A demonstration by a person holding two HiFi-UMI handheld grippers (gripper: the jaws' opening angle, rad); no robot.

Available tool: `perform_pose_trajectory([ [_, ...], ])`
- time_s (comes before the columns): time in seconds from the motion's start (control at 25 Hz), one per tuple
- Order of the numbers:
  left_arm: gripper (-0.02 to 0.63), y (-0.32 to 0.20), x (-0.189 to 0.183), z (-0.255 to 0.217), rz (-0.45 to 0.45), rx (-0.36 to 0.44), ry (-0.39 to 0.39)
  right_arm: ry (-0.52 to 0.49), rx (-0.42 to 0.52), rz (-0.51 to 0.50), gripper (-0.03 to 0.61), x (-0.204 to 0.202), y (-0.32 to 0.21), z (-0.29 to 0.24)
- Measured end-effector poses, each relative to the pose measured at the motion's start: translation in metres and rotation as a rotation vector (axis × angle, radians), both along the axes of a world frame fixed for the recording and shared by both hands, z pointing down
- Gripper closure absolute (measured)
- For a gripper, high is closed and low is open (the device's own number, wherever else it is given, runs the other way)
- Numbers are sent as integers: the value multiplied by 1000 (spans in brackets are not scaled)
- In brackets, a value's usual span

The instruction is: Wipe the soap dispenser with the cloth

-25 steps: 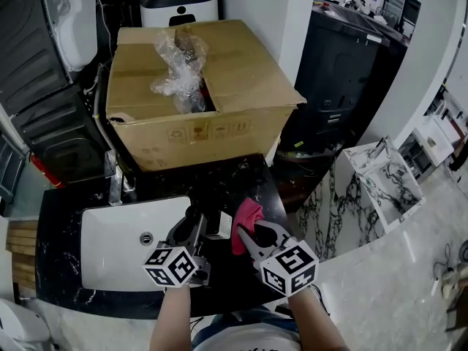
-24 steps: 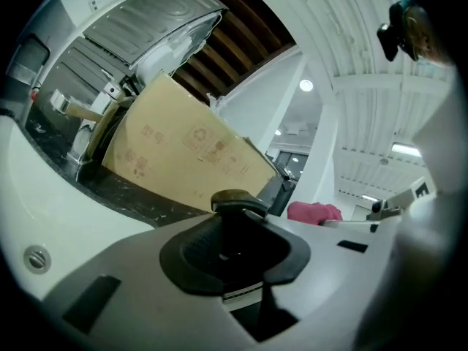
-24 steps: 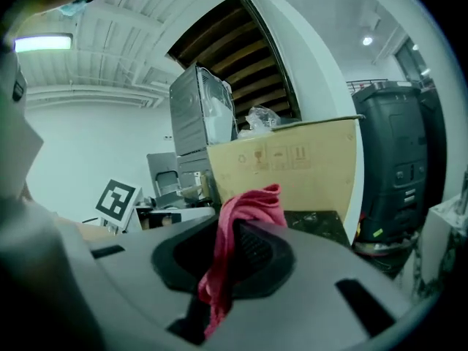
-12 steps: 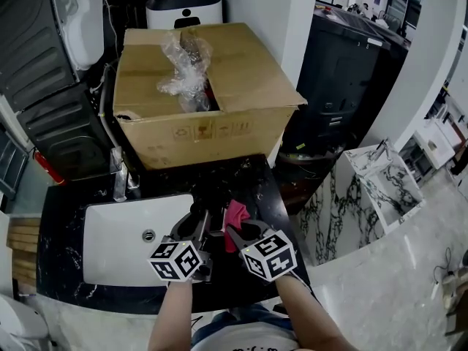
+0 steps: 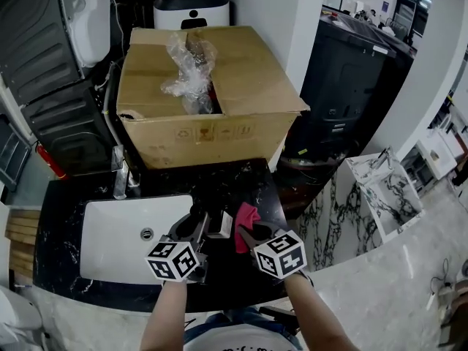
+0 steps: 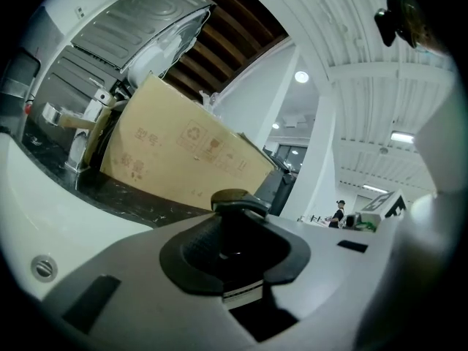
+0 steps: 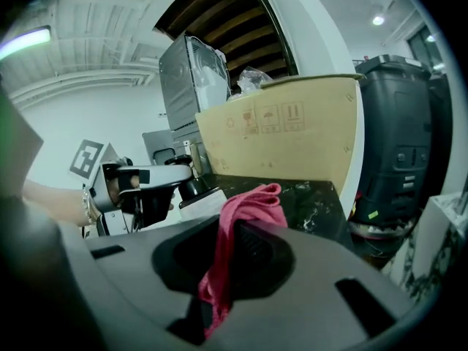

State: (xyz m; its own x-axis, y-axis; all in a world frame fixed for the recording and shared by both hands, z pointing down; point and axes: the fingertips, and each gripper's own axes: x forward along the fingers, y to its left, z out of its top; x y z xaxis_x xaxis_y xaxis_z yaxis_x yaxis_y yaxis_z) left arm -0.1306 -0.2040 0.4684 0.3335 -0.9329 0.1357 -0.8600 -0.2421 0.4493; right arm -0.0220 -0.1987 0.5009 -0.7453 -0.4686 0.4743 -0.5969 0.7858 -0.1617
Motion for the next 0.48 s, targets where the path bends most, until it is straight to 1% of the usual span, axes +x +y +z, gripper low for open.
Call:
perform_pose_trajectory([
  [0.16, 520, -1, -2, 0, -9, -2, 20, 9, 54, -91, 526, 29, -20, -23],
  [0.24, 520, -1, -3, -1, -13, -3, 22, 11, 70, -142, 526, 35, -30, -36],
  [0.36, 520, -1, -3, 0, -16, -10, 20, 15, 91, -236, 526, 24, -38, -51],
  [0.48, 518, -1, -3, 0, -20, -15, 19, 0, 86, -319, 526, -1, -33, -57],
])
